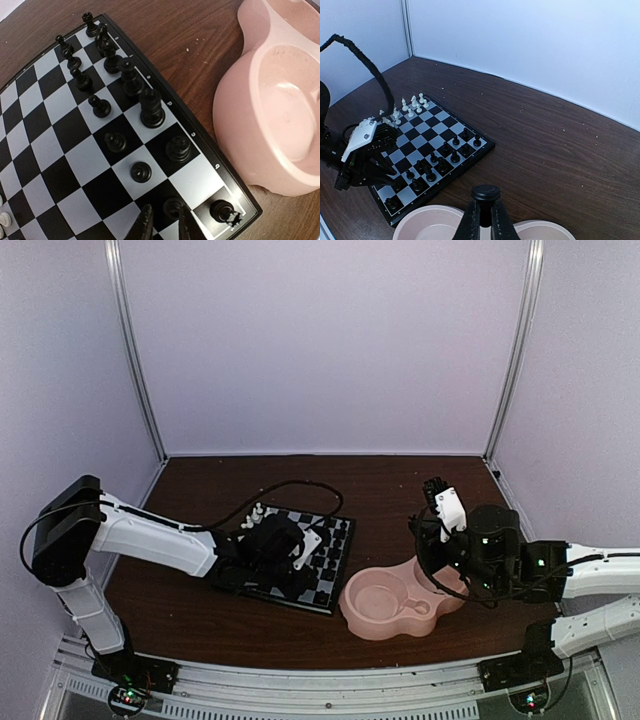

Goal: Set up the chess pieces on the board
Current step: Place the pawn at g7.

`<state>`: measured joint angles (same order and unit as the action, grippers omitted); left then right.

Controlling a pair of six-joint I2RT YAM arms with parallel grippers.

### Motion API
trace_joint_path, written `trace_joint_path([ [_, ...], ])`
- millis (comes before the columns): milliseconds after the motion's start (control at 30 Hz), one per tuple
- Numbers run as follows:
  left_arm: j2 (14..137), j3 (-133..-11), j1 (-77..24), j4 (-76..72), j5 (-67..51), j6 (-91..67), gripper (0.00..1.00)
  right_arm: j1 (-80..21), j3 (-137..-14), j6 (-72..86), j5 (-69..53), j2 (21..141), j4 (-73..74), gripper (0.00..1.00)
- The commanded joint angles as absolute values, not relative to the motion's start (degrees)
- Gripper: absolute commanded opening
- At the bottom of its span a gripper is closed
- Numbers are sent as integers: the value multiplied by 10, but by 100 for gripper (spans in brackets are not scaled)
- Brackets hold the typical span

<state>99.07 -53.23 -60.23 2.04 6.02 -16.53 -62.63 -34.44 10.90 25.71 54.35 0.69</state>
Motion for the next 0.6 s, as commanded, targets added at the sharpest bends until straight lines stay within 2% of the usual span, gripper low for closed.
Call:
trace_joint_path([
  [0,1002,-547,-606,24,69,-162,17,-625,-343,115,257,541,9,0],
  [100,1003,-548,-606,24,69,-161,16,-625,-343,115,257,541,9,0],
  [267,1005,-550,-607,25,68,-163,23,-625,-342,115,256,540,9,0],
  [467,1006,-554,-607,33,70,-164,23,-625,-342,114,255,542,8,0],
  [567,994,-551,-609,33,70,-165,27,-625,-346,114,248,546,9,0],
])
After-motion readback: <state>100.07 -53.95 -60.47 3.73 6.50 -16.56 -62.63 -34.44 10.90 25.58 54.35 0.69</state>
